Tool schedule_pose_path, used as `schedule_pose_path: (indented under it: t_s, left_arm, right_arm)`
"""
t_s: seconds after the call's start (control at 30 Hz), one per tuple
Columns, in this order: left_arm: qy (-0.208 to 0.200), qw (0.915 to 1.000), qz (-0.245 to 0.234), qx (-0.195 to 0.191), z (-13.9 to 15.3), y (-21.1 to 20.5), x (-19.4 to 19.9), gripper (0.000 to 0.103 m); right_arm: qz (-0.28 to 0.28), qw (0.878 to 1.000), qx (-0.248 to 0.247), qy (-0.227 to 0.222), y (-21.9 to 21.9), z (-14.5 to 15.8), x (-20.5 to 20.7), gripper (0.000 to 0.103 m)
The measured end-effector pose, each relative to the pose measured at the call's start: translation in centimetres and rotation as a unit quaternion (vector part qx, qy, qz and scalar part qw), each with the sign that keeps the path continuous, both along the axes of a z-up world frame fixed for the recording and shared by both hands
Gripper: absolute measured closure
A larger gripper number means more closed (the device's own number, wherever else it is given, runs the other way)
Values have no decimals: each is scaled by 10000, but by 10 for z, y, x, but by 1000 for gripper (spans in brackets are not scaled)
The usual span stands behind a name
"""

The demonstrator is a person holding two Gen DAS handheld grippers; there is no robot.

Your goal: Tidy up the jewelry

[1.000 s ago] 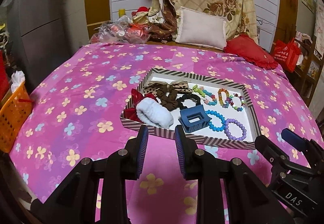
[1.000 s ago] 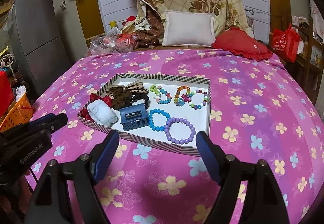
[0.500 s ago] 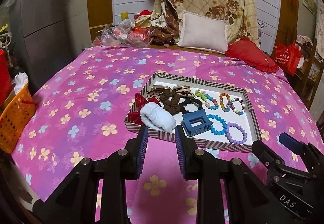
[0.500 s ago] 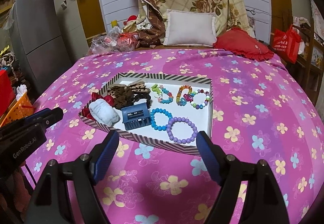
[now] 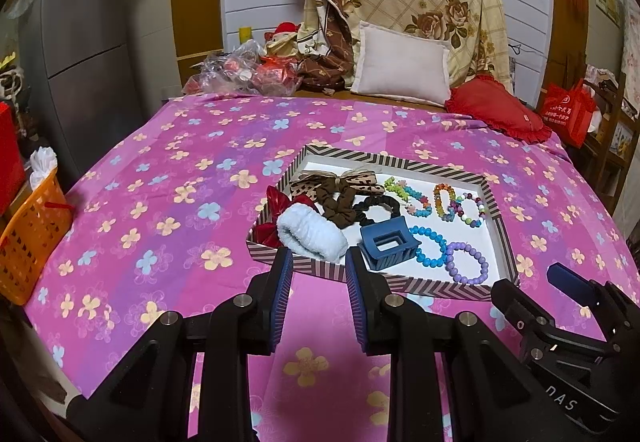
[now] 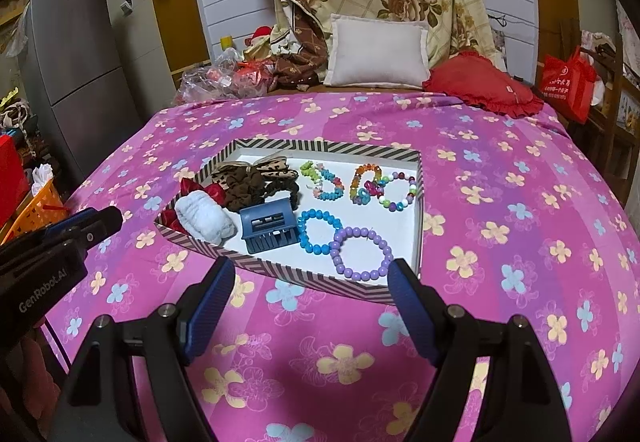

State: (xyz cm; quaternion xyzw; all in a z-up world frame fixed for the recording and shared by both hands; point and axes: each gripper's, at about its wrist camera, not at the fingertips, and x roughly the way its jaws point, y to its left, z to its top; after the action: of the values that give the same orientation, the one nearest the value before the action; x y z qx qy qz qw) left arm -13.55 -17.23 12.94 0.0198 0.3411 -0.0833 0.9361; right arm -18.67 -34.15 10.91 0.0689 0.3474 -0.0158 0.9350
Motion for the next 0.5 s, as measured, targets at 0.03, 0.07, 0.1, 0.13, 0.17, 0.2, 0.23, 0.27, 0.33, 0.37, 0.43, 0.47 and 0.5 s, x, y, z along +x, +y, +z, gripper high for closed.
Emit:
schedule_pose_path:
  t_s: [0.03, 0.07, 0.1, 0.13, 0.17, 0.2, 0.23, 0.27, 0.33, 0.37, 0.43, 0.47, 0.5]
  left_arm:
    - [1, 10000, -1, 4, 0, 0, 0, 77]
    - [1, 10000, 2, 7, 0, 0, 0, 77]
    - [-1, 10000, 6, 7, 0, 0, 0, 77]
    - [0, 10000, 9, 3, 0, 0, 0, 77]
    - [3, 10000, 7, -4, 0, 0, 0, 77]
    - [7, 10000, 4, -7, 0, 0, 0, 77]
    - [11, 10000, 2, -2, 0, -1, 0, 77]
    - [12, 10000, 2, 3, 0, -1, 0, 77]
    - [14, 10000, 1, 0, 0, 0, 0, 77]
    - [13, 10000, -1, 6, 0, 0, 0, 77]
    - [25, 10000, 1, 19, -1, 0, 0, 77]
    - [34, 10000, 1, 18, -2, 2, 1, 77]
    - [40, 10000, 3, 11, -2, 3, 2, 77]
  right_arm:
    - [0, 10000, 0, 8, 1, -1, 1, 21]
    - [-1, 10000, -1, 17, 1, -1, 1, 21]
    - [-1, 10000, 0, 24, 1, -1, 1, 21]
    - [1, 10000, 3, 29, 1, -2, 2, 21]
    - [2, 10000, 3, 28, 1, -2, 2, 21]
    - [0, 10000, 0, 26, 1, -2, 2, 21]
    - [-1, 10000, 0, 26, 1, -2, 2, 21]
    - [-2, 10000, 3, 27, 1, -2, 2, 21]
    - [-3, 10000, 5, 33, 1, -2, 2, 21]
    - [-5, 10000, 3, 38, 1, -2, 2, 21]
    - [-6, 10000, 7, 57, 0, -3, 3, 21]
    - [-3, 10000, 11, 68, 0, -3, 3, 21]
    - [-1, 10000, 14, 77, 0, -4, 3, 21]
